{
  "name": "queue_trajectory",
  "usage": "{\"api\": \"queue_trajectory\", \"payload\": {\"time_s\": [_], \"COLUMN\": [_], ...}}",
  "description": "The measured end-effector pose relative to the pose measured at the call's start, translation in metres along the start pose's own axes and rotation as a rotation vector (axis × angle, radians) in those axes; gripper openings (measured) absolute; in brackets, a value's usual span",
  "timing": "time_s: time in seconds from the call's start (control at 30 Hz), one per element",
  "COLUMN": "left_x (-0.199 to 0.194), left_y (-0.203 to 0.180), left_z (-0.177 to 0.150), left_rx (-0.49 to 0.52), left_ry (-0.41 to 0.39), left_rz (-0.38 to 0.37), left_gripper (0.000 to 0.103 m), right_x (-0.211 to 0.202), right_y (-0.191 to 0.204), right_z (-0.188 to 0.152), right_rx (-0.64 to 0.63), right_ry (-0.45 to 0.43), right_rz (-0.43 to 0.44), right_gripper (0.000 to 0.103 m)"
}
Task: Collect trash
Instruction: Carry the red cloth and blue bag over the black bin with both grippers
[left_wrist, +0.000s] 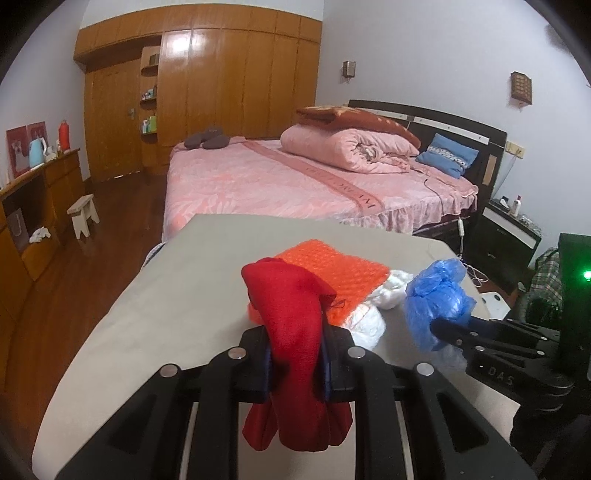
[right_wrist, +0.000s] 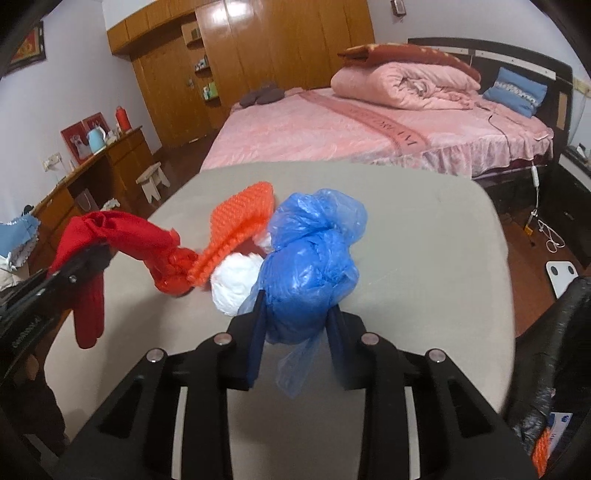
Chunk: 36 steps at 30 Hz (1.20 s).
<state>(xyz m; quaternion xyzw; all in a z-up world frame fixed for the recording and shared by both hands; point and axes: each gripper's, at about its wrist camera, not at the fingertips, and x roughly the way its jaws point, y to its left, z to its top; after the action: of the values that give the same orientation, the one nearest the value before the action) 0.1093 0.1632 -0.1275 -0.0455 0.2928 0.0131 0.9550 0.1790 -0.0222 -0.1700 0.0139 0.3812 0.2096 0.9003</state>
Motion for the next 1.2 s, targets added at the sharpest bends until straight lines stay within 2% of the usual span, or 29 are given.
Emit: {"api": "queue_trajectory", "payload": {"time_s": [0.5, 0.9, 1.2], "left_x": [-0.027, -0.045, -0.056], "left_y": [-0.048, -0.102, -0.155], "left_z": [0.014, 0.019, 0.022], "left_rx": [0.046, 0.092, 0.154], "left_ry": [-0.047, -0.073, -0.089], "left_rz": [-0.107, -0.198, -0.289], "left_gripper": [0.019, 0.019, 0.019], "right_x": [-0.069, -0.132, -0.175], "right_y": [-0.02, -0.057, -0.098], "right_z": [0.003, -0.007, -0.028], "right_rx": [0.023, 0.074, 0.135], "right_ry": [-0.098, -0.187, -0.25], "right_rz": [-0.03, -0.072, -0.141], "right_gripper": [0.029, 0.029, 0.029]}}
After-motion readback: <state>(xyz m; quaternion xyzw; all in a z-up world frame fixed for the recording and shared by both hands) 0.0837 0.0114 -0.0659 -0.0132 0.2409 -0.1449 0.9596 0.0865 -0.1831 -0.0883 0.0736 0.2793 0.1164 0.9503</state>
